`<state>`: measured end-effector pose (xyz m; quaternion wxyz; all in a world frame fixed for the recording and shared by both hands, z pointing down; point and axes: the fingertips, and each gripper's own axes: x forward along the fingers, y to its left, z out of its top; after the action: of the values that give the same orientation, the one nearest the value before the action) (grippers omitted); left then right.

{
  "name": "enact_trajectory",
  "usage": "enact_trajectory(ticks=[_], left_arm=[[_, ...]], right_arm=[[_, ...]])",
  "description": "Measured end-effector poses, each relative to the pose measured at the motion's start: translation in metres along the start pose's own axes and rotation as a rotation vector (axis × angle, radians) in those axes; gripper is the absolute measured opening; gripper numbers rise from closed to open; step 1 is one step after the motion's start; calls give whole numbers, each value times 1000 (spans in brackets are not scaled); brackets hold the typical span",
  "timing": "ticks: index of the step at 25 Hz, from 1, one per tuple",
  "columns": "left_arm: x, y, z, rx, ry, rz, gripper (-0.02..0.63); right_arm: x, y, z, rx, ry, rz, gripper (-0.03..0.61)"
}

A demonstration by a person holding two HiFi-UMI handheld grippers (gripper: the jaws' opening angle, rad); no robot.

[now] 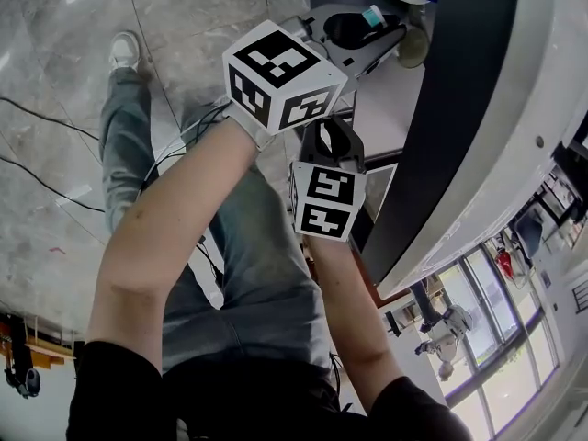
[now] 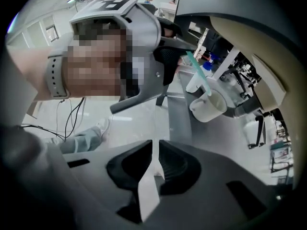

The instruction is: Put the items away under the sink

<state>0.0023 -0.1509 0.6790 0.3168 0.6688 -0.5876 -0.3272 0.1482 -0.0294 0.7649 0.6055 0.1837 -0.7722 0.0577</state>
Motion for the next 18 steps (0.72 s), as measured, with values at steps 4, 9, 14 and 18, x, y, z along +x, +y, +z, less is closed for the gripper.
enact_trajectory(ticks=[4, 9, 14, 18], left_arm=[[12, -5, 10, 41, -30, -19, 52], [27, -6, 1, 129, 23, -21, 52], [31, 5, -18, 171, 102, 21, 54], [34, 10, -28, 184, 140, 49, 54]], right_arm=[[0, 2, -1, -8, -1, 14, 60], [1, -2, -2, 0, -9, 21, 60], [2, -6, -3, 5, -15, 26, 60], [2, -8, -6, 2, -19, 28, 60]])
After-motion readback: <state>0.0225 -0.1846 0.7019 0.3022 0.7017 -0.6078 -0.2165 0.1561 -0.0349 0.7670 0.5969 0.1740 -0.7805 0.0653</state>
